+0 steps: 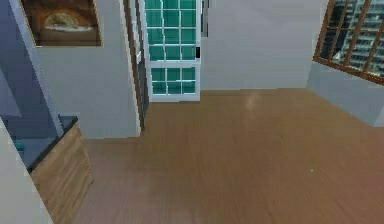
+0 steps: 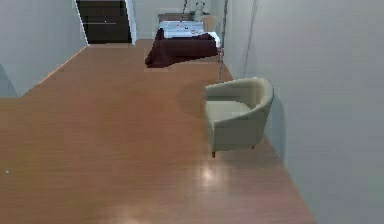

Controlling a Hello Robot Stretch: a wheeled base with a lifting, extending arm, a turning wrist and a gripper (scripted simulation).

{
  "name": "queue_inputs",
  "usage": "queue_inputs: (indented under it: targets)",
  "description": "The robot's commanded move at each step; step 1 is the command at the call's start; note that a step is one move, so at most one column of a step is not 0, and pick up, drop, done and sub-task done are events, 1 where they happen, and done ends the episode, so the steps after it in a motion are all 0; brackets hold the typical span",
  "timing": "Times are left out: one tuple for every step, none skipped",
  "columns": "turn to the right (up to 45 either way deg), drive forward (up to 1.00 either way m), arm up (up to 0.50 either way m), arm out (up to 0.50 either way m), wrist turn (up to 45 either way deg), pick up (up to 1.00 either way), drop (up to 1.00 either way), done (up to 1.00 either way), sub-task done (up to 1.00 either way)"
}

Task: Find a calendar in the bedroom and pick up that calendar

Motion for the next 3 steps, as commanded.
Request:
queue_inputs:
  targets:
    - [-3.0,0.00,0.00,0.00,0.0,0.00,0.00,0.00,0.00]
    - [0.0,1.00,0.00,0.00,0.0,0.00,0.00,0.00,0.00]
    - [0.0,1.00,0.00,0.00,0.0,0.00,0.00,0.00,0.00]
